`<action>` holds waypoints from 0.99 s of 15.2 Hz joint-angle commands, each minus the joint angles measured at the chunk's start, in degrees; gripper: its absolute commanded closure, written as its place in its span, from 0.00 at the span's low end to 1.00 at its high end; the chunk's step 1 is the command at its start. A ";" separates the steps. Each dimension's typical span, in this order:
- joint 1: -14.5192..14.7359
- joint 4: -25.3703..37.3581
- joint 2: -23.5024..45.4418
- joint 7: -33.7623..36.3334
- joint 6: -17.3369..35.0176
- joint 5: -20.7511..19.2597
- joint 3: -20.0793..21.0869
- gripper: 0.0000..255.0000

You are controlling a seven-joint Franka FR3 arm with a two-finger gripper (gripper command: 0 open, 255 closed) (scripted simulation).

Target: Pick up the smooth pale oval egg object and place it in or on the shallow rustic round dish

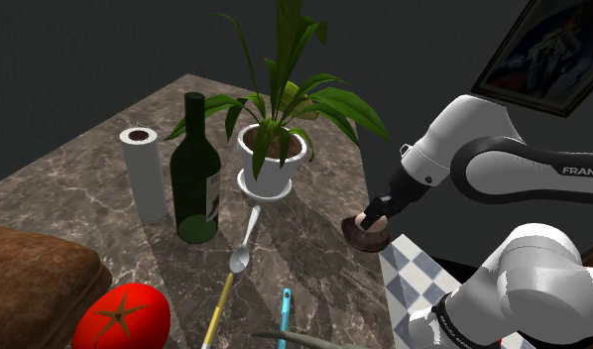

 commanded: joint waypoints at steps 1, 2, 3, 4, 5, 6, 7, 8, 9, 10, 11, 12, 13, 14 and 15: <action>0.00 -0.01 -0.01 0.00 0.01 0.00 0.00 1.00; 0.00 -0.01 -0.01 0.00 0.01 0.00 0.00 0.00; 0.00 -0.01 -0.01 0.00 0.01 0.00 0.00 0.00; 0.00 0.00 -0.01 0.00 0.01 0.00 0.00 0.00; 0.00 -0.01 -0.01 0.00 0.01 0.00 0.00 0.00; 0.00 -0.01 -0.01 0.00 0.01 0.00 0.00 0.00; 0.00 -0.01 -0.01 0.00 0.01 0.00 0.00 0.00; -0.49 1.31 -1.47 0.11 -2.80 -0.53 -0.25 0.00; -0.92 2.71 -2.70 0.20 -5.47 -1.02 -0.52 0.00; -1.29 4.19 -3.72 0.29 -8.01 -1.49 -0.82 0.00; -1.54 5.42 -4.39 0.35 -9.92 -1.83 -1.05 0.00; -1.53 5.42 -4.39 0.36 -9.92 -1.85 -1.07 0.00; -1.53 5.42 -4.39 0.36 -9.92 -1.85 -1.07 0.00; -1.53 5.41 -4.40 0.36 -9.93 -1.85 -1.07 0.00; -1.53 5.42 -4.39 0.36 -9.92 -1.85 -1.07 0.00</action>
